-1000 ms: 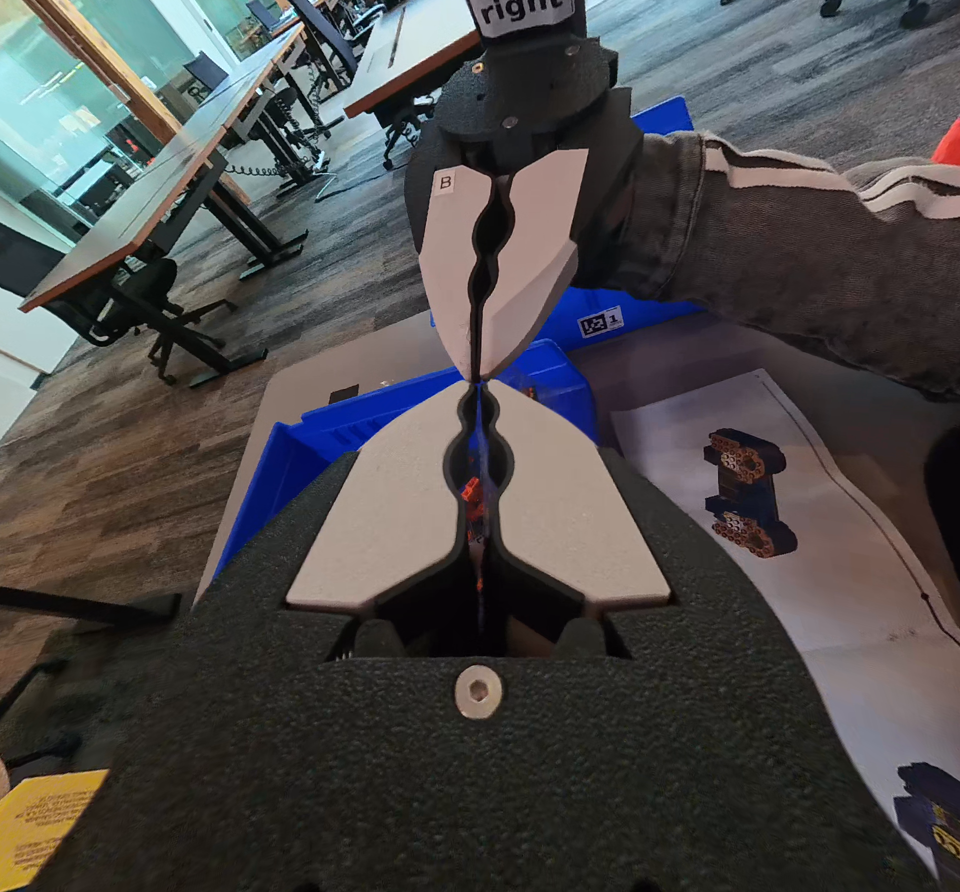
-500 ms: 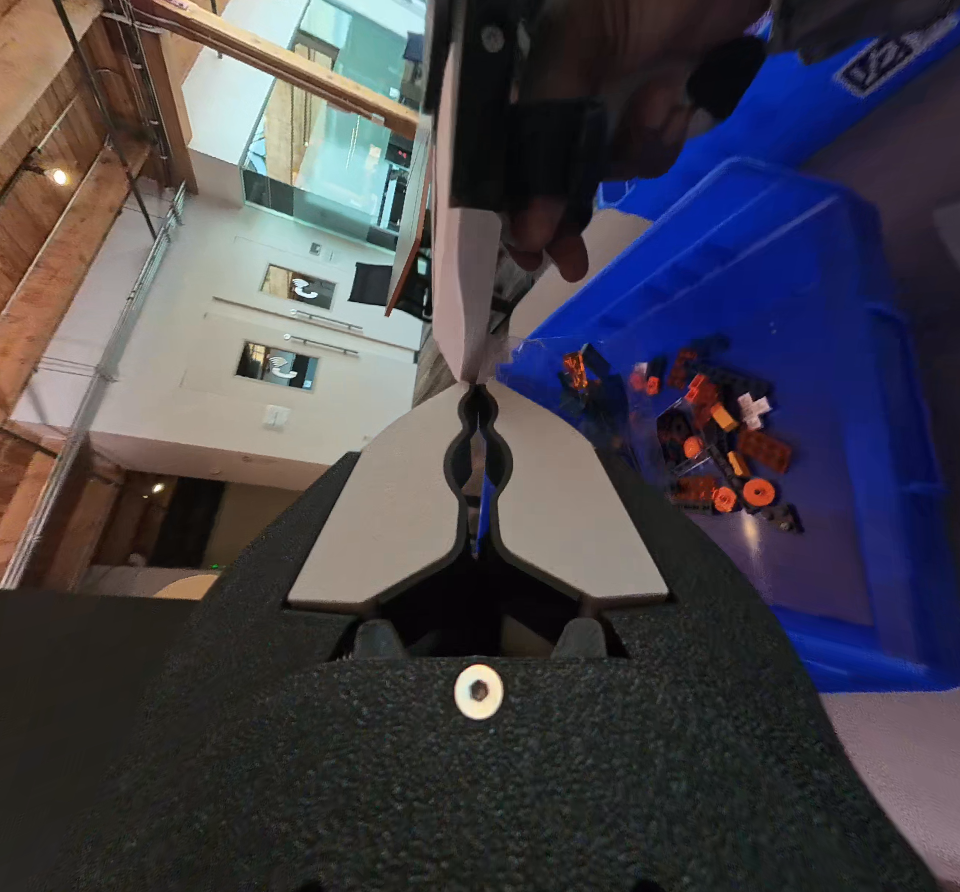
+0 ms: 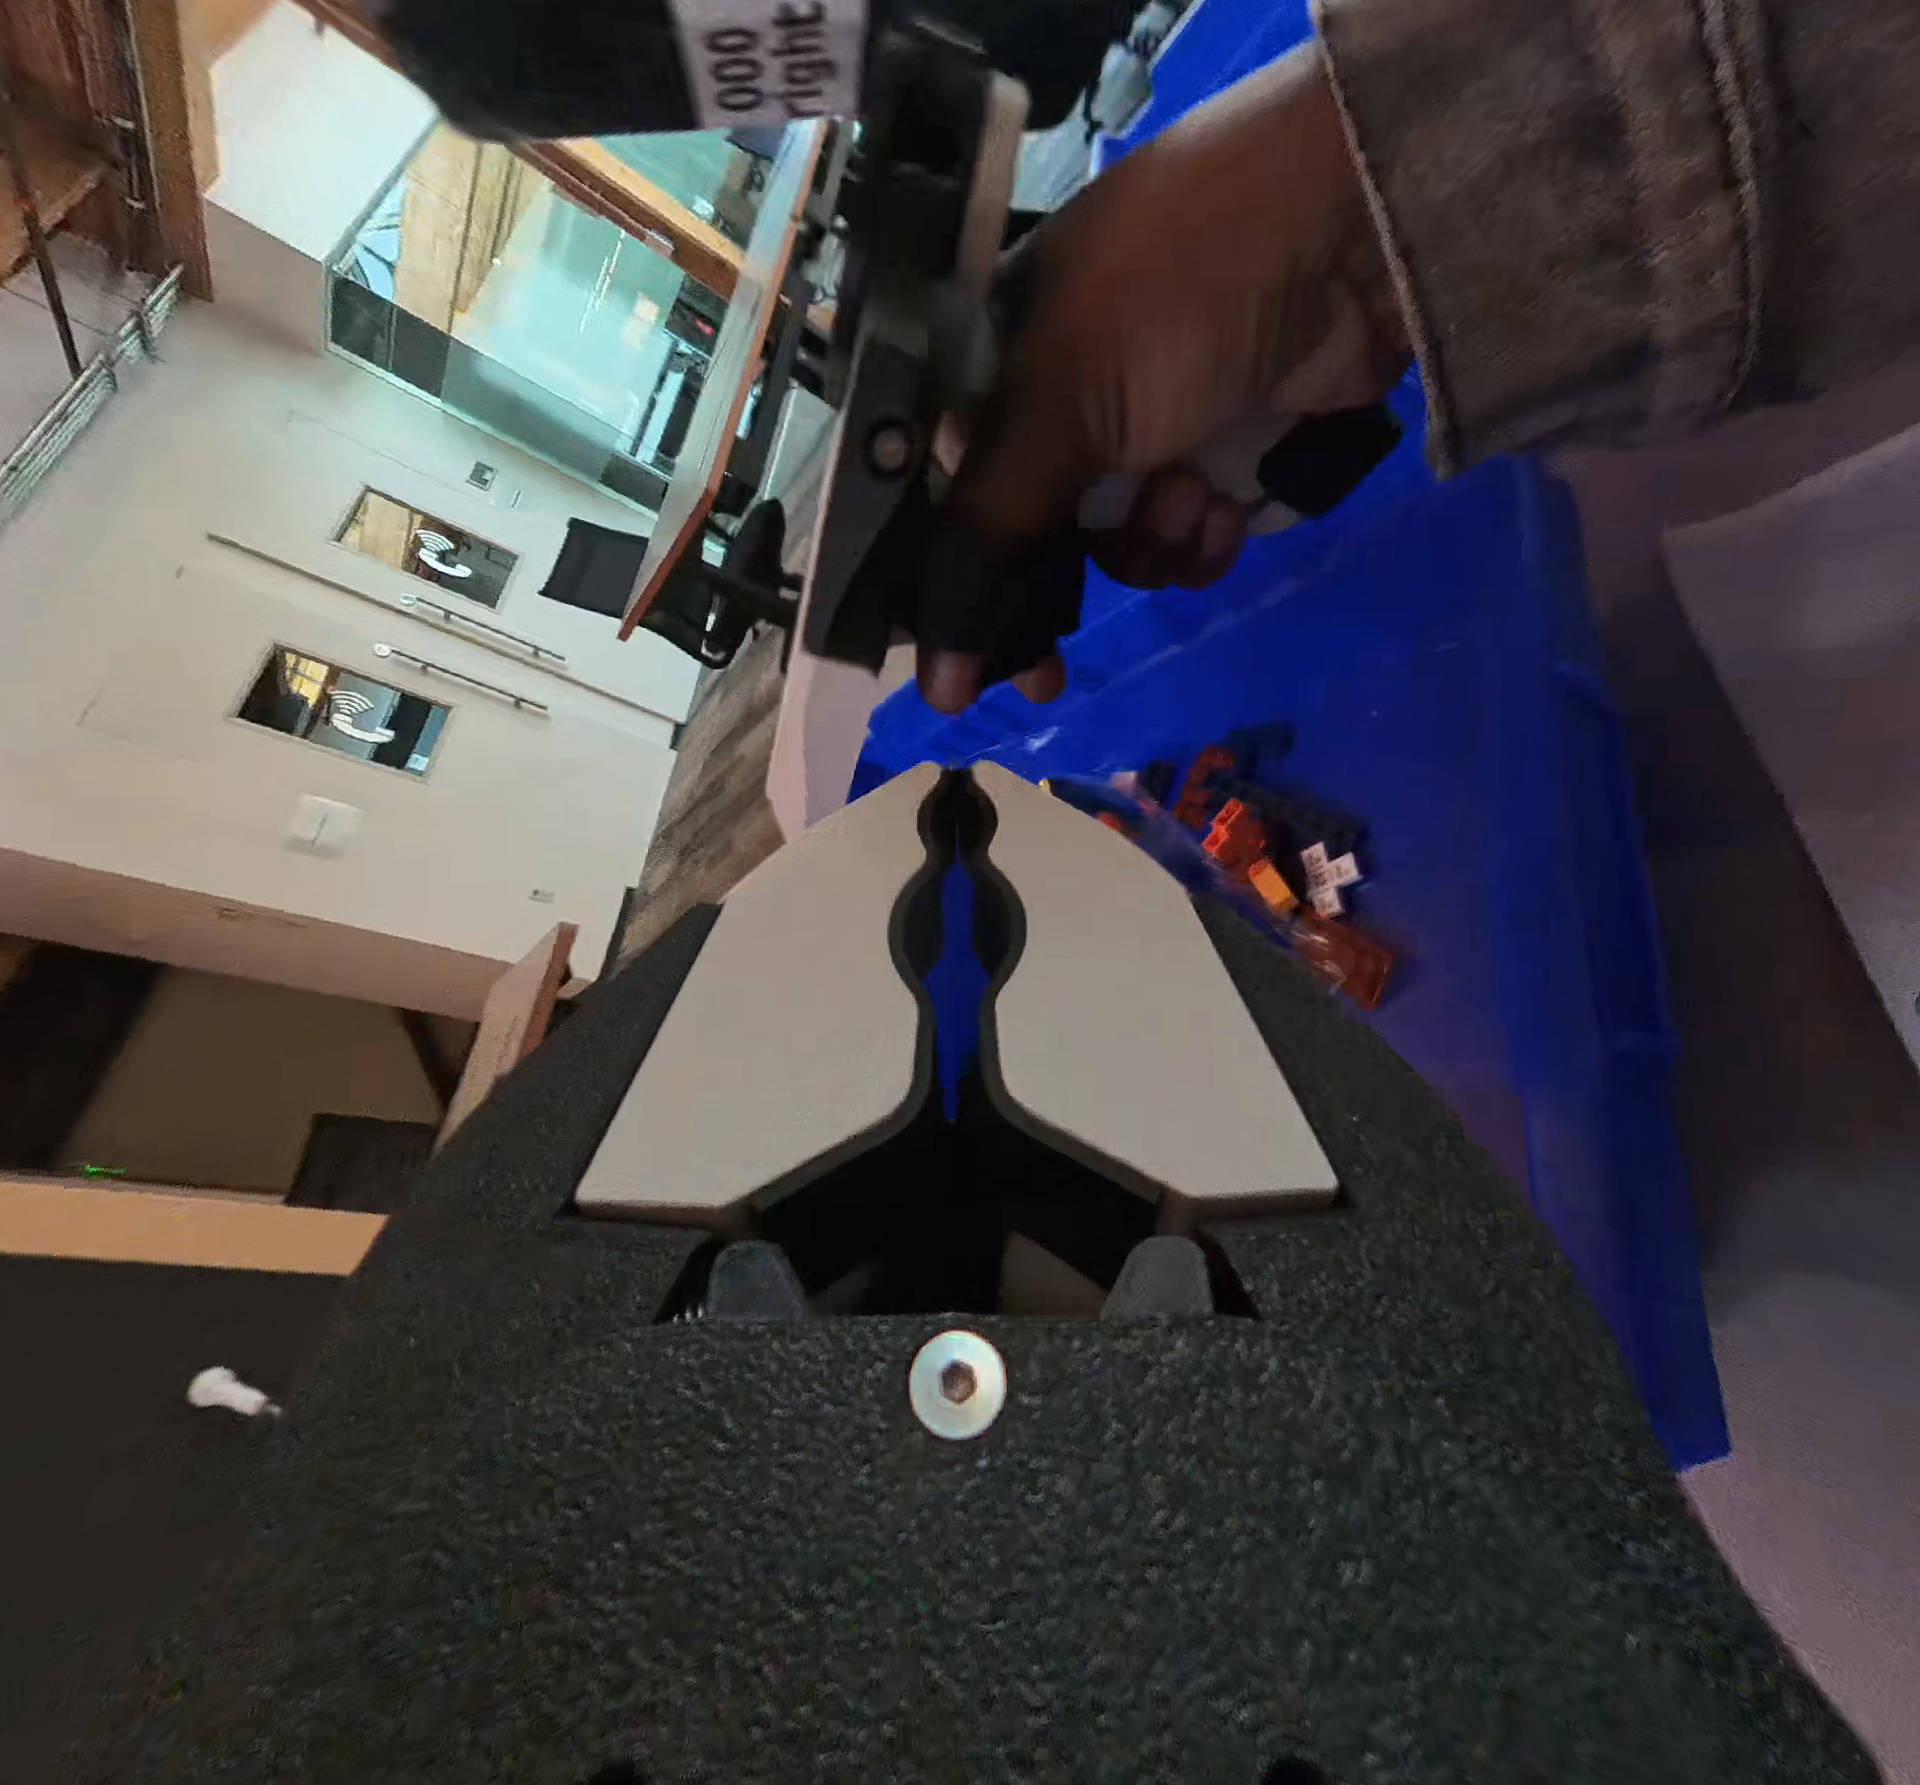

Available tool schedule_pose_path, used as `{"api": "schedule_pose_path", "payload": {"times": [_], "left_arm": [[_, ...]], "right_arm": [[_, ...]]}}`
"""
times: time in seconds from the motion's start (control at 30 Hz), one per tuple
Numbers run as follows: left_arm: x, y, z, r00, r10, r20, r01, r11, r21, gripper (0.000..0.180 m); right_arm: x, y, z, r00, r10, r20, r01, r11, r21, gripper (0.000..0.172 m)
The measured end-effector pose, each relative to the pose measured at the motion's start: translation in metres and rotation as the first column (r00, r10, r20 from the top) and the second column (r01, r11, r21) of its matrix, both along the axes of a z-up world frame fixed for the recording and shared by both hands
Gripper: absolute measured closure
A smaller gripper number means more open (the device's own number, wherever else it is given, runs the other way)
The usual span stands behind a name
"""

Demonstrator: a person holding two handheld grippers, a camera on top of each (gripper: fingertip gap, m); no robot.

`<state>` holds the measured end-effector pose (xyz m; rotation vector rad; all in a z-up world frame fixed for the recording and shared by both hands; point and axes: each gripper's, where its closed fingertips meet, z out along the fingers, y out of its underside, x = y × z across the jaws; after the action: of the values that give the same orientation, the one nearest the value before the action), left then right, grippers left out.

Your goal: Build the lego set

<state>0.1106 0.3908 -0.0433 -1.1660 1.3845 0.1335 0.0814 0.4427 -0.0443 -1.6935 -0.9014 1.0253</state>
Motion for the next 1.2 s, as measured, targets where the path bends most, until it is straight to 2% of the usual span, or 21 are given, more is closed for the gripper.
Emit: {"api": "schedule_pose_path", "payload": {"times": [0.13,0.27,0.4,0.57,0.73,0.9,1.07,1.2], "left_arm": [[-0.012,0.005,0.007,0.994,0.037,0.1,-0.033,0.999,-0.036,0.18],[-0.02,0.005,0.018,0.967,0.041,0.251,-0.023,0.997,-0.072,0.18],[-0.027,0.003,0.031,0.937,0.042,0.347,-0.012,0.996,-0.087,0.18],[-0.038,0.003,0.043,0.91,0.052,0.412,-0.01,0.995,-0.103,0.18],[-0.047,0.002,0.052,0.885,0.046,0.463,0.005,0.994,-0.107,0.18],[-0.055,0.001,0.059,0.862,0.046,0.504,0.007,0.995,-0.103,0.18],[-0.063,-0.001,0.067,0.848,0.045,0.528,0.007,0.995,-0.095,0.18],[-0.059,-0.003,0.067,0.855,0.022,0.519,0.031,0.995,-0.094,0.18]], "right_arm": [[0.01,0.004,0.006,0.999,-0.012,-0.046,0.011,1.0,-0.012,0.172],[0.025,0.009,0.014,0.995,-0.099,0.004,0.098,0.994,0.051,0.172],[0.038,0.013,0.016,0.972,-0.202,0.12,0.185,0.972,0.145,0.172],[0.054,0.019,0.017,0.928,-0.311,0.203,0.27,0.941,0.206,0.172],[0.069,0.023,0.02,0.918,-0.347,0.194,0.309,0.93,0.201,0.172],[0.095,0.032,0.016,0.869,-0.435,0.236,0.388,0.895,0.219,0.172],[0.133,0.037,0.023,0.803,-0.548,0.234,0.492,0.831,0.26,0.172],[0.15,0.036,0.036,0.796,-0.582,0.17,0.534,0.805,0.256,0.172]]}}
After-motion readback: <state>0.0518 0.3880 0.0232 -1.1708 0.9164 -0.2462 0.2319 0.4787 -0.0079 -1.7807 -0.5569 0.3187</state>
